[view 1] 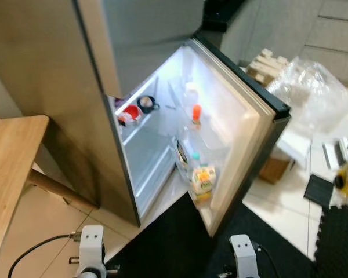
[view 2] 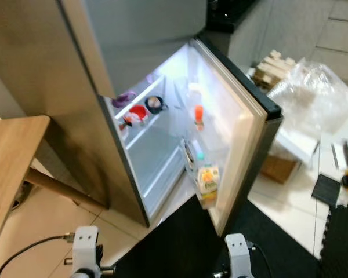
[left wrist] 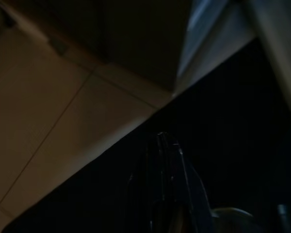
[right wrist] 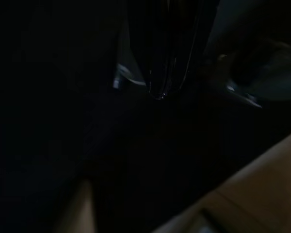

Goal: Restocking fridge

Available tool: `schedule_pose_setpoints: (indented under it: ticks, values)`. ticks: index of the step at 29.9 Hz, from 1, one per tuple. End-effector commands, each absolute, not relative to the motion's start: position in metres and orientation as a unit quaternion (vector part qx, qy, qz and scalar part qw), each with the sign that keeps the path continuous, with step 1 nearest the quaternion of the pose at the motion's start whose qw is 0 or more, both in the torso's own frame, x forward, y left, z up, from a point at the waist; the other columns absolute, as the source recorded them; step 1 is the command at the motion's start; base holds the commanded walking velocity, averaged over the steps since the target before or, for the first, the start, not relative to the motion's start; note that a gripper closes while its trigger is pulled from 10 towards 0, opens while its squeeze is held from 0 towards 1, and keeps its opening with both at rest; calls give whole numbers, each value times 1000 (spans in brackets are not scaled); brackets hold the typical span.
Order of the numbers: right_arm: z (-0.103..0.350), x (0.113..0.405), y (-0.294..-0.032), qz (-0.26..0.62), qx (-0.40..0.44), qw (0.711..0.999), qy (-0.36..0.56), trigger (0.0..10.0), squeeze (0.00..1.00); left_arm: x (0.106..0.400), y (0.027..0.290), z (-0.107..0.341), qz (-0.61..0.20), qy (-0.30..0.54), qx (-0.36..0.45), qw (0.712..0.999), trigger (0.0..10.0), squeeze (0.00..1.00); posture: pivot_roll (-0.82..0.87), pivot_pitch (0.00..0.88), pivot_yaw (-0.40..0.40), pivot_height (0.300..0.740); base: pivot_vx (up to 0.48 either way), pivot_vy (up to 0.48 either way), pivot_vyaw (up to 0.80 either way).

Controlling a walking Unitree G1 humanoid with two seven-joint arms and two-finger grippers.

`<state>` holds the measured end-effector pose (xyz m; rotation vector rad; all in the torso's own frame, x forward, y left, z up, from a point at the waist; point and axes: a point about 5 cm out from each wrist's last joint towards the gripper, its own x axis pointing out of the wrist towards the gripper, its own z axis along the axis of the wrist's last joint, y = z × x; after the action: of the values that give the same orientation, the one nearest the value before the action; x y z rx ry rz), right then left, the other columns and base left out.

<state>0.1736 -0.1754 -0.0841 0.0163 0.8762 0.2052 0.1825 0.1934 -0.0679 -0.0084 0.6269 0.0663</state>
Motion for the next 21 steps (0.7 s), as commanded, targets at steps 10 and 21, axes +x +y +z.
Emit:
schedule_pose_setpoints:
  ticks: [10, 21]
  values:
    - [-84, 172, -182, 84, 8, 902, 424, 10000, 0, 171, 198, -73, 33, 321, -4, 946, 10000, 0, -103, 73, -1, 740, 0, 0, 320]
    - [-84, 172, -182, 89, 3, 902, 423, 10000, 0, 175, 192, -73, 29, 320, -7, 947, 10000, 0, -111, 68, -2, 740, 0, -281, 0]
